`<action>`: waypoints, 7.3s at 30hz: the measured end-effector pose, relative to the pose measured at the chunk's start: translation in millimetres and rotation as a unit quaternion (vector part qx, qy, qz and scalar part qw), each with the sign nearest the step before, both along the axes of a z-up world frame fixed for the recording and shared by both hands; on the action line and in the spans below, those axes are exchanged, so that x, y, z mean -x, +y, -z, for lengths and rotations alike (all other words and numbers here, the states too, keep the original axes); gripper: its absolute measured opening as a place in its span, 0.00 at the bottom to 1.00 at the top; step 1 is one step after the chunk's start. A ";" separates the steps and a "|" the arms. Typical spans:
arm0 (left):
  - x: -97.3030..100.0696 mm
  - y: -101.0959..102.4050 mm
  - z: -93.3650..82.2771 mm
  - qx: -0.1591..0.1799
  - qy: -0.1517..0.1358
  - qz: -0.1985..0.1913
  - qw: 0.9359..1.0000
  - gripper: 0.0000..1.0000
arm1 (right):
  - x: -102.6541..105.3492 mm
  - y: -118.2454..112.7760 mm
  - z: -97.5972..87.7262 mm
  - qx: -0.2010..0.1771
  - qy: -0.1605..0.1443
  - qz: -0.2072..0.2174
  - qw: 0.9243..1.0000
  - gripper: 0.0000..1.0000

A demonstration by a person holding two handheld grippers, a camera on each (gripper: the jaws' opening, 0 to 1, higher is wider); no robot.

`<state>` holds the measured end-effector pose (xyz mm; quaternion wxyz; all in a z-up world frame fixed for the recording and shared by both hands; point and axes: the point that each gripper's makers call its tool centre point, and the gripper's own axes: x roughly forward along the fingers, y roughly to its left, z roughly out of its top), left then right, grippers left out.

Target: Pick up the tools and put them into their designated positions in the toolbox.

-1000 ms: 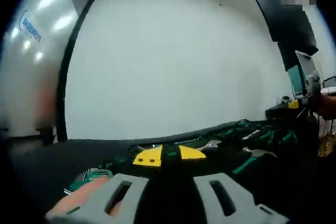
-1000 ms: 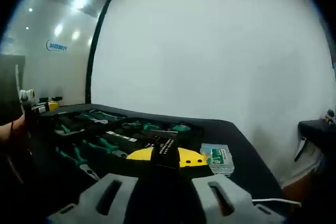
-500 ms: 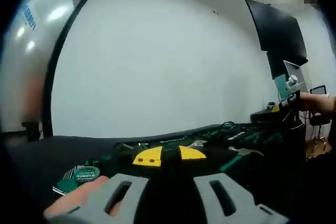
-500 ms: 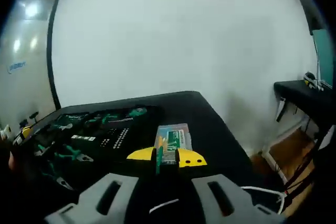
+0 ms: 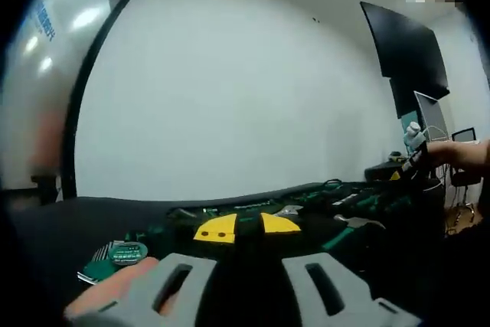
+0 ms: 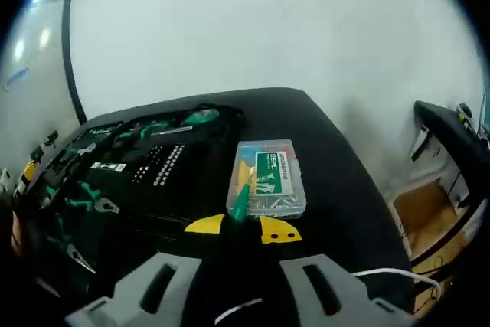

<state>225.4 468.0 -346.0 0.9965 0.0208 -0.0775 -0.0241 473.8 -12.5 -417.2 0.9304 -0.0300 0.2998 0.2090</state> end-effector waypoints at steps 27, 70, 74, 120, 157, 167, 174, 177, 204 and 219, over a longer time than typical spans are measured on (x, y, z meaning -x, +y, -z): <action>-1.3 7.3 2.8 -0.002 0.004 -0.008 1.000 0.07 | -42.6 -24.8 3.6 0.125 -0.077 -0.042 0.988 0.30; -3.7 5.9 8.3 -0.020 0.017 -0.012 1.000 0.06 | -36.3 -23.7 -120.3 -0.135 -0.091 0.023 0.986 0.04; -3.6 5.4 8.7 -0.021 0.018 -0.013 1.000 0.06 | -21.5 -16.1 -149.0 -0.148 -0.108 -0.002 0.983 0.03; -2.9 8.4 5.1 -0.029 0.011 -0.015 0.999 0.06 | 69.6 -3.0 -21.0 0.458 -0.271 -0.206 0.821 0.00; -1.0 10.1 1.1 -0.024 0.001 -0.015 1.000 0.06 | 24.7 -9.3 -43.9 0.398 -0.218 -0.186 0.872 0.14; -1.4 10.2 0.9 -0.025 0.001 -0.016 1.000 0.06 | 27.5 -17.5 -80.6 0.194 -0.078 -0.148 0.967 0.15; -1.2 11.9 0.4 -0.022 -0.001 -0.018 1.000 0.06 | 0.0 -22.5 -63.9 0.147 0.013 -0.112 0.983 0.17; -1.2 12.2 0.6 -0.021 0.000 -0.017 1.000 0.06 | -3.6 -21.5 -58.0 0.132 0.037 -0.104 0.985 0.21; -4.8 -22.4 7.4 -0.037 0.017 0.056 0.998 0.22 | -0.9 20.0 -159.1 0.106 -0.081 -0.153 0.979 0.14; -4.2 -28.8 12.5 -0.013 0.038 0.075 0.996 0.22 | 89.9 139.4 -141.5 0.040 -0.062 -0.343 0.936 0.14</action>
